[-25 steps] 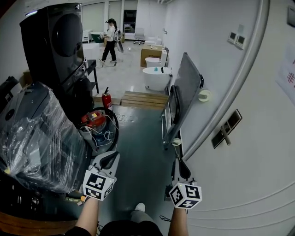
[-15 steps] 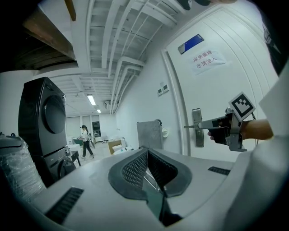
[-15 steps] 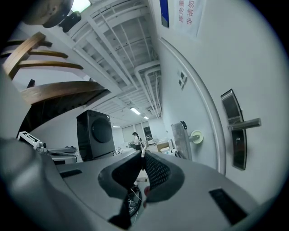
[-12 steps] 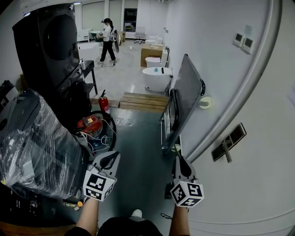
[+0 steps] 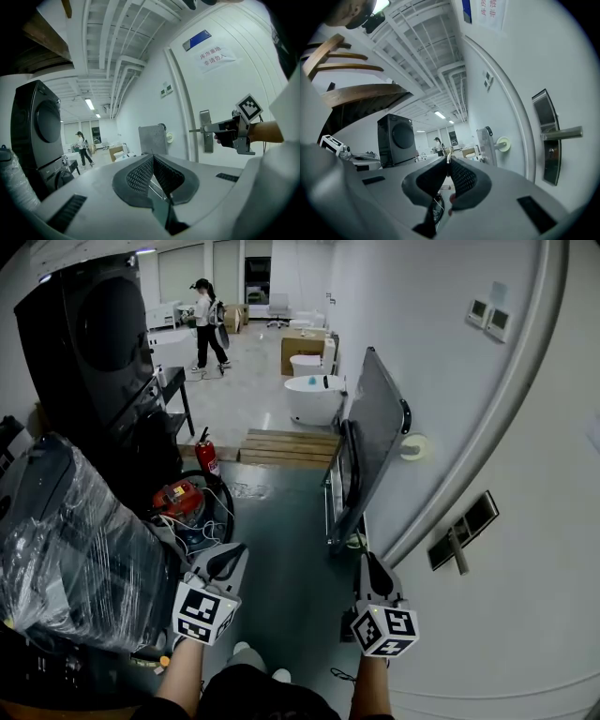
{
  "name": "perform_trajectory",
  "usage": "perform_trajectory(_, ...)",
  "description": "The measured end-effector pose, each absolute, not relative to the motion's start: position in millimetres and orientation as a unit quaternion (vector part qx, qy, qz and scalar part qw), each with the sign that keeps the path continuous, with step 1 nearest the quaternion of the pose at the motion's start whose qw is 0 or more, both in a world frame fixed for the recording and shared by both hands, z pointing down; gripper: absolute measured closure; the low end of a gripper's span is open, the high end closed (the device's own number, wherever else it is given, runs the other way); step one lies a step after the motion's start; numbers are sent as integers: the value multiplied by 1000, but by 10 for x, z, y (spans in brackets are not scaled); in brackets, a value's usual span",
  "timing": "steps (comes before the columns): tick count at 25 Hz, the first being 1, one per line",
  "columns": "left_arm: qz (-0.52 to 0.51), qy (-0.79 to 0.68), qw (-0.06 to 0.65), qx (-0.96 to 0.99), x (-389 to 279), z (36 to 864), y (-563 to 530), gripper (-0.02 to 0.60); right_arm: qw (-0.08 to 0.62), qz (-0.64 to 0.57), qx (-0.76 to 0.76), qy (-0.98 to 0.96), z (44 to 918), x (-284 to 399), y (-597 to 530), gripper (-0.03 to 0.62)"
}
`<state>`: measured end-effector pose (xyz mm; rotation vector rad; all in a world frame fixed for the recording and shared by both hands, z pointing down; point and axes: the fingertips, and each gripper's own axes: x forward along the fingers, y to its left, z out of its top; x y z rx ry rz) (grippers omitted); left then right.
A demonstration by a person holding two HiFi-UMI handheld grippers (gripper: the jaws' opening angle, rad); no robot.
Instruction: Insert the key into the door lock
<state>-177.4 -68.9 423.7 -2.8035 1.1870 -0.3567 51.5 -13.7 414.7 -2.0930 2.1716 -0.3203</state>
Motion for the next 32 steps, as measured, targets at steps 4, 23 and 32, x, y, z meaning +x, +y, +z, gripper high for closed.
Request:
perform_trajectory(4,-110,377,43,-919,-1669,4180,-796,569,57,-102,-698,706,4105,623,-196,514)
perform_trajectory(23,-99,358,18,-928,-1643,4385,-1879,569,35,-101,-715,691,4319,652,-1166,514)
perform_trajectory(32,-103,325,11,-940,-1359,4460,-2711,569,30,-105,-734,671,4361,822,-1868,514)
